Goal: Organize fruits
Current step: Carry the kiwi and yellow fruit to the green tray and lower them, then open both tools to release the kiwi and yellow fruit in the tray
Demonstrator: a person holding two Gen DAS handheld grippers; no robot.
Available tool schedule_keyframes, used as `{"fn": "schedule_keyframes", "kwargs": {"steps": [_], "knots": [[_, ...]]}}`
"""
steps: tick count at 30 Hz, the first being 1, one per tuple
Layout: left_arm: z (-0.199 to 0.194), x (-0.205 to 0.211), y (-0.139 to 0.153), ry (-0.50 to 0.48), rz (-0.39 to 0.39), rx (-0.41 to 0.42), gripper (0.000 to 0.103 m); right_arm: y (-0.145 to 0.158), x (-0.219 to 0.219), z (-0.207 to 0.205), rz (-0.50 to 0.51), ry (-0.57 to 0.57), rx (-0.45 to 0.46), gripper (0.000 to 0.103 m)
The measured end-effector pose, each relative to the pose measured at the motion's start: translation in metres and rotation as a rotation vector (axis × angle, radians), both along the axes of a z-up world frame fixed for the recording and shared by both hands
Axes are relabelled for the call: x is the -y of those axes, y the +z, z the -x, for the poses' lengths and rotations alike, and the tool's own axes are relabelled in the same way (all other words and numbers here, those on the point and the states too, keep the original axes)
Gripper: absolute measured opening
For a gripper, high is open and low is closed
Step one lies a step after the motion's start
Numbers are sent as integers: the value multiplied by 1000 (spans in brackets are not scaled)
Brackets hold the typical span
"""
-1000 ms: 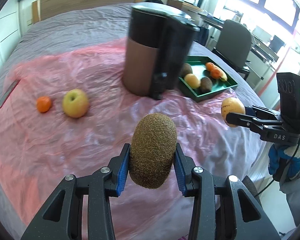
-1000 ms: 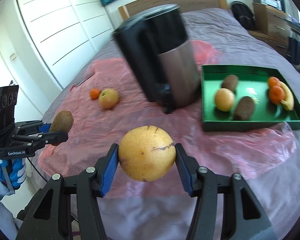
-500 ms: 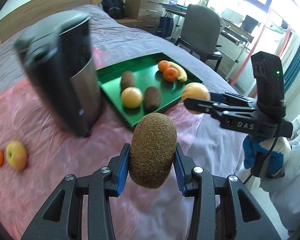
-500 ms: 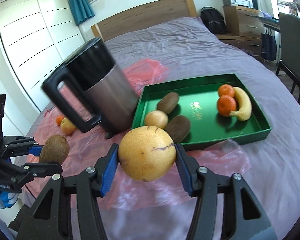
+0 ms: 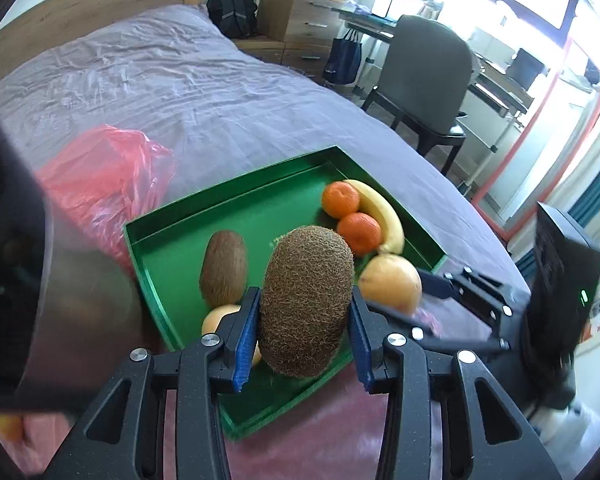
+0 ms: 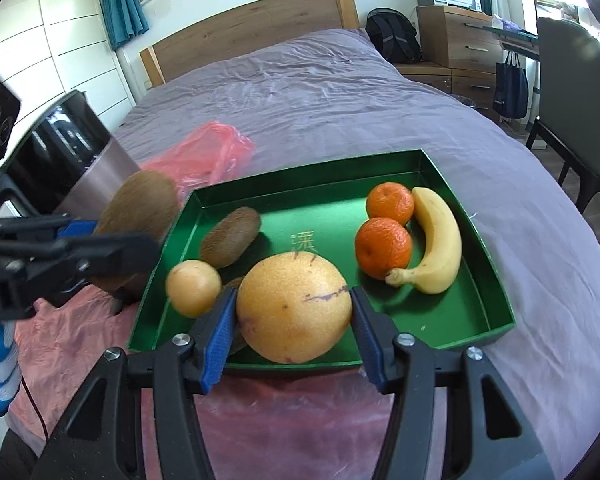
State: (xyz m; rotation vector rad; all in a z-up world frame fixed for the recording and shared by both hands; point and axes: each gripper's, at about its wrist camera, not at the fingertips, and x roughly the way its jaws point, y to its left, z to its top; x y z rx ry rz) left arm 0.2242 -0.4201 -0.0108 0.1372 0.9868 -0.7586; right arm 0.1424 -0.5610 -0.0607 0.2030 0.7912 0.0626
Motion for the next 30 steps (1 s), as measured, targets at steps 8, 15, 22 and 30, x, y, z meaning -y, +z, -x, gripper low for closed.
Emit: {"fn": "schedule_keyframes", "kwargs": {"steps": [8,15,22,30], "knots": [[-32,43,-41,16,-65,-27,36,-26,7,-20,76,8,-53,94],[-36,56,-61,10,-106,-30,36,-40,9,-18,114,9,-85,94],[-38,59,-80,9,-166,-37,36,-40,4,-21,135,12,-98,95],[-36,56,-70,23,-171,-21,44,-38,1,-20,132,2,-116,96]]}}
